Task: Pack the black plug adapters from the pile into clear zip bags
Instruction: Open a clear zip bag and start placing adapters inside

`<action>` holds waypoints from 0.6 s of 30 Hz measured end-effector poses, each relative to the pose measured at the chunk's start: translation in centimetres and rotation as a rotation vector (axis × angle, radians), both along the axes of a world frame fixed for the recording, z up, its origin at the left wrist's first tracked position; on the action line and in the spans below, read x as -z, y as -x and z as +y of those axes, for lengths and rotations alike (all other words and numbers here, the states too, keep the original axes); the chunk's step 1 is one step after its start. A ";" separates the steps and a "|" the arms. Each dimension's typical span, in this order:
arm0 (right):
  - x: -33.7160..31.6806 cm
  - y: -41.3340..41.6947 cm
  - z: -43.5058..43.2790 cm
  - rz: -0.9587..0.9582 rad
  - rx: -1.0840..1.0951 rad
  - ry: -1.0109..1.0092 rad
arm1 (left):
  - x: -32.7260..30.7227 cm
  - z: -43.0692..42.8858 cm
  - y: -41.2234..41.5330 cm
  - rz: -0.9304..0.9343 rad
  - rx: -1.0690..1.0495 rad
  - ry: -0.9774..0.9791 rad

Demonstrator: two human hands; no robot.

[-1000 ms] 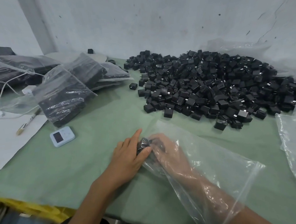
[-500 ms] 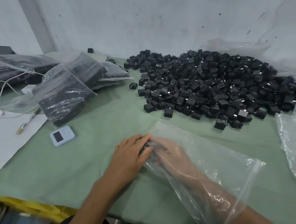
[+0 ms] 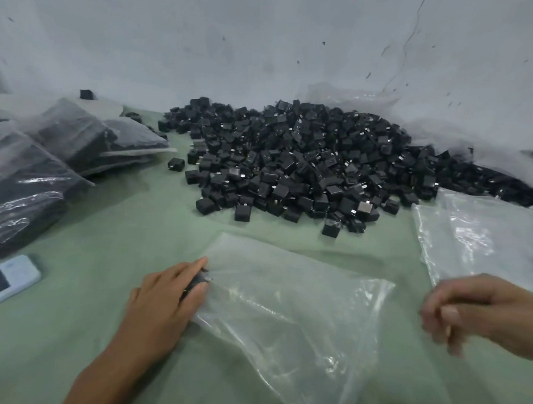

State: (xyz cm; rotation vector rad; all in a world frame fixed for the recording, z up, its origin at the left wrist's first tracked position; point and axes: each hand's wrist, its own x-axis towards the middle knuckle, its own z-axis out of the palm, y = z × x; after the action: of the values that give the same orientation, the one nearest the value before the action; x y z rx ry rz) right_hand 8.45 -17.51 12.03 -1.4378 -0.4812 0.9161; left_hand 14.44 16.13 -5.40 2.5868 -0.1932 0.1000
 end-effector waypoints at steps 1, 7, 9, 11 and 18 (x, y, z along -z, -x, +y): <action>0.7 -0.8 -2.1 -0.091 0.047 0.112 | 0.0 0.0 0.1 0.004 -0.002 0.005; 9.3 -12.7 -3.2 -0.934 0.471 1.005 | -0.2 0.0 0.3 0.019 0.013 0.029; 11.1 -14.9 -2.8 -0.988 0.395 1.136 | -0.1 0.1 0.3 0.014 0.016 0.023; 12.3 -15.4 -3.7 -1.037 0.444 1.225 | 0.0 0.1 0.3 0.013 0.017 0.024; 11.7 -12.9 -6.2 -0.870 0.678 1.041 | -0.2 -0.1 0.3 0.021 -0.006 0.034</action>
State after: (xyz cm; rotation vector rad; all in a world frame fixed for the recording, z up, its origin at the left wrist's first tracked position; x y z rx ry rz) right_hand 21.35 -23.69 0.38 -2.7286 -0.0562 -0.1467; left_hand 14.09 16.08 -5.19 2.5531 -0.1746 0.0776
